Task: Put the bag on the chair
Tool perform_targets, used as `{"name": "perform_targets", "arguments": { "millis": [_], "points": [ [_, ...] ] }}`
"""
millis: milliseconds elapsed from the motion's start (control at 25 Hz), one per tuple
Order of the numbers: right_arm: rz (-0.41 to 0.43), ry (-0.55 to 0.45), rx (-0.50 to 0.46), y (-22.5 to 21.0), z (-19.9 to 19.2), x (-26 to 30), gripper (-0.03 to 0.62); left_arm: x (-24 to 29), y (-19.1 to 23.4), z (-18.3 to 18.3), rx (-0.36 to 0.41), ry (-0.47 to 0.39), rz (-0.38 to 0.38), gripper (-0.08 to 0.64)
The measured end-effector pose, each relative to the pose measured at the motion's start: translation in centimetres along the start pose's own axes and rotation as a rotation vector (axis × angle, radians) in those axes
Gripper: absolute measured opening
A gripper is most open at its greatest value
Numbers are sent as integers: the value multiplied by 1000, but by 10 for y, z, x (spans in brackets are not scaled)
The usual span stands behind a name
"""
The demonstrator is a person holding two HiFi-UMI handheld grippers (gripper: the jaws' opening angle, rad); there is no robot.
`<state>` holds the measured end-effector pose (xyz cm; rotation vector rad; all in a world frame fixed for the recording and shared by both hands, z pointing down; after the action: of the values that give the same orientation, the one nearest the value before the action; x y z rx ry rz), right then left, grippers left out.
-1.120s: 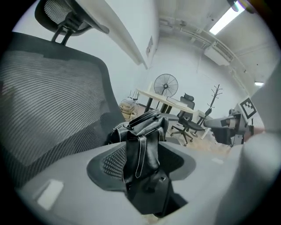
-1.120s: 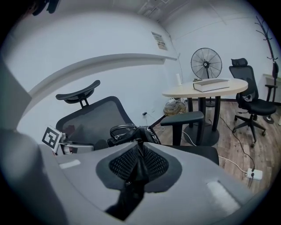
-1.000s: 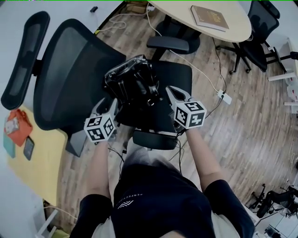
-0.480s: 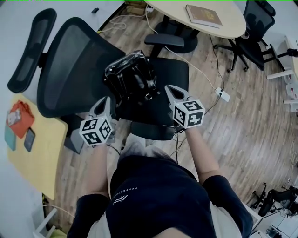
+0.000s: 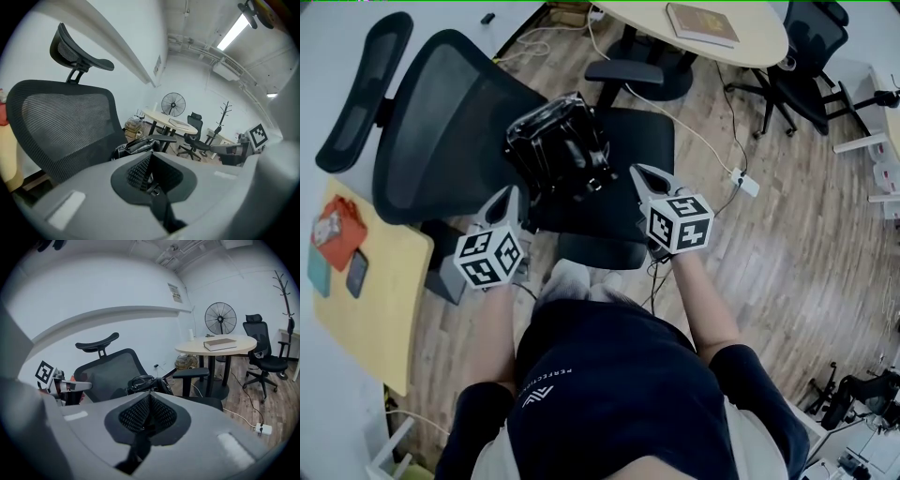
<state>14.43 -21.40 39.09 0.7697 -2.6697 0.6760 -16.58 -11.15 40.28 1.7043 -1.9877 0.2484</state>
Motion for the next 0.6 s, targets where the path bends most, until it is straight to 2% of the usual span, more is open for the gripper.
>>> {"name": "perform_targets", "arguments": {
  "millis": [600],
  "points": [
    [16, 12, 24, 3, -1, 11, 2, 5, 7, -1, -20, 23, -3, 14]
  ]
}}
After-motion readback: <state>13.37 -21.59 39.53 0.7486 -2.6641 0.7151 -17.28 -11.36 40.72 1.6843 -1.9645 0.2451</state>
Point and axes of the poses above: the fingertips, and each gripper's own axes: x forward along the fingers, y to its left, z out of its top, the point moved 10 cm from there along -x, backward along the fingers, and after that the axes turned 15 degrees about z, right-handed, at the moved point
